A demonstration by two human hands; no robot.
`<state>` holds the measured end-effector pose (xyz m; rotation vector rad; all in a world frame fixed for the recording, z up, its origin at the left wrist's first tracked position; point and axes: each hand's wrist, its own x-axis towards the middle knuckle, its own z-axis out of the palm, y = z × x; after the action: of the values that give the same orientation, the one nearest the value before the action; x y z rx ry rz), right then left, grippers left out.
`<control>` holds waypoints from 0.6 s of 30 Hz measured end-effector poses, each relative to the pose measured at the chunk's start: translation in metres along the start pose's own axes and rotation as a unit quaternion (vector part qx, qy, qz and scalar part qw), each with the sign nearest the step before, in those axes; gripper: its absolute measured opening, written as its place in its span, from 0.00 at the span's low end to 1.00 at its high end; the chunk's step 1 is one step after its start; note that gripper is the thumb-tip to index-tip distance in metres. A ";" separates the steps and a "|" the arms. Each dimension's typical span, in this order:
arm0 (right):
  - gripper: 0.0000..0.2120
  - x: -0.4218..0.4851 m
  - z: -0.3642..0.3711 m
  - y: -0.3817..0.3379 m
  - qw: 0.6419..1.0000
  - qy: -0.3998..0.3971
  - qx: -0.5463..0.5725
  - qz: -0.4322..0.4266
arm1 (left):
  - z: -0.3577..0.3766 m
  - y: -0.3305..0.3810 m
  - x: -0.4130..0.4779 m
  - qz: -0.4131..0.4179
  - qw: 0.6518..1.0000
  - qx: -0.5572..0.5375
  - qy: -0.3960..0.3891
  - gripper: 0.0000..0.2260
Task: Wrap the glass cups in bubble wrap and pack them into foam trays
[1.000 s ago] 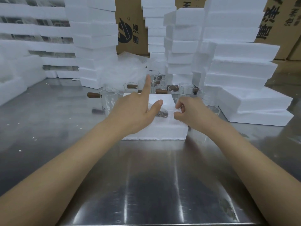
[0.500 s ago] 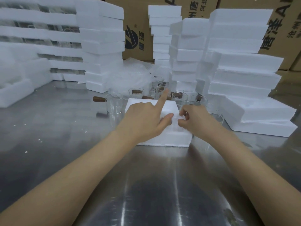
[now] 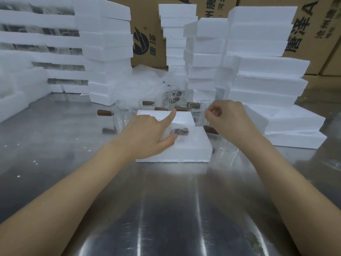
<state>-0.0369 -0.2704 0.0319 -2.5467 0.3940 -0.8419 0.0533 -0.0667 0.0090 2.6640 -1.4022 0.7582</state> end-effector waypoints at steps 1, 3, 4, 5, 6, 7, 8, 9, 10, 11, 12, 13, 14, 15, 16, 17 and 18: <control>0.08 0.000 -0.003 0.000 1.000 0.020 0.009 0.007 | 0.001 0.001 0.000 0.003 1.000 0.006 0.000 0.33; 0.08 0.000 -0.006 0.001 0.999 0.046 0.022 0.018 | 0.003 0.003 0.000 0.003 1.000 -0.016 0.004 0.33; 0.08 0.001 -0.008 0.002 0.997 0.066 0.023 0.022 | 0.004 0.002 0.000 -0.001 0.999 -0.045 0.006 0.33; 0.07 0.002 -0.010 0.004 0.995 0.097 0.019 0.021 | 0.004 0.001 0.000 -0.003 0.997 -0.074 0.018 0.32; 0.07 0.004 -0.013 0.006 0.990 0.139 0.010 0.009 | 0.004 0.001 0.000 -0.001 0.995 -0.093 0.041 0.31; 0.08 0.007 -0.017 0.010 0.983 0.183 -0.003 -0.011 | 0.004 0.001 -0.001 0.004 0.992 -0.105 0.071 0.29; 0.10 0.010 -0.022 0.016 0.974 0.224 -0.016 -0.032 | 0.005 0.002 -0.001 0.008 0.990 -0.108 0.092 0.29; 0.12 0.013 -0.027 0.022 0.965 0.256 -0.030 -0.048 | 0.005 0.003 -0.002 0.009 0.989 -0.106 0.102 0.29; 0.15 0.017 -0.033 0.029 0.958 0.278 -0.046 -0.053 | 0.007 0.006 -0.002 0.006 0.991 -0.096 0.097 0.28; 0.18 0.023 -0.039 0.036 0.954 0.287 -0.065 -0.053 | 0.008 0.009 -0.002 0.000 0.993 -0.085 0.084 0.27; 0.20 0.030 -0.045 0.042 0.954 0.283 -0.085 -0.052 | 0.010 0.011 -0.001 -0.009 0.995 -0.071 0.068 0.28; 0.22 0.039 -0.052 0.048 0.957 0.266 -0.101 -0.049 | 0.011 0.012 0.000 -0.016 0.997 -0.059 0.057 0.30; 0.24 0.048 -0.058 0.053 0.963 0.243 -0.111 -0.044 | 0.011 0.013 0.001 -0.019 0.998 -0.047 0.047 0.33; 0.25 0.057 -0.063 0.058 0.967 0.222 -0.117 -0.037 | 0.011 0.013 0.003 -0.020 0.998 -0.038 0.039 0.37; 0.25 0.065 -0.068 0.063 0.972 0.203 -0.118 -0.026 | 0.010 0.014 0.004 -0.018 0.999 -0.032 0.032 0.39; 0.25 0.071 -0.070 0.067 0.976 0.185 -0.114 -0.010 | 0.010 0.013 0.006 -0.016 0.999 -0.028 0.025 0.41; 0.24 0.075 -0.070 0.071 0.980 0.167 -0.106 0.005 | 0.010 0.012 0.006 -0.014 0.999 -0.029 0.016 0.41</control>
<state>-0.0310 -0.3829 0.0857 -2.5901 0.6286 -1.2932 0.0505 -0.0815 0.0009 2.6097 -1.3554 0.7439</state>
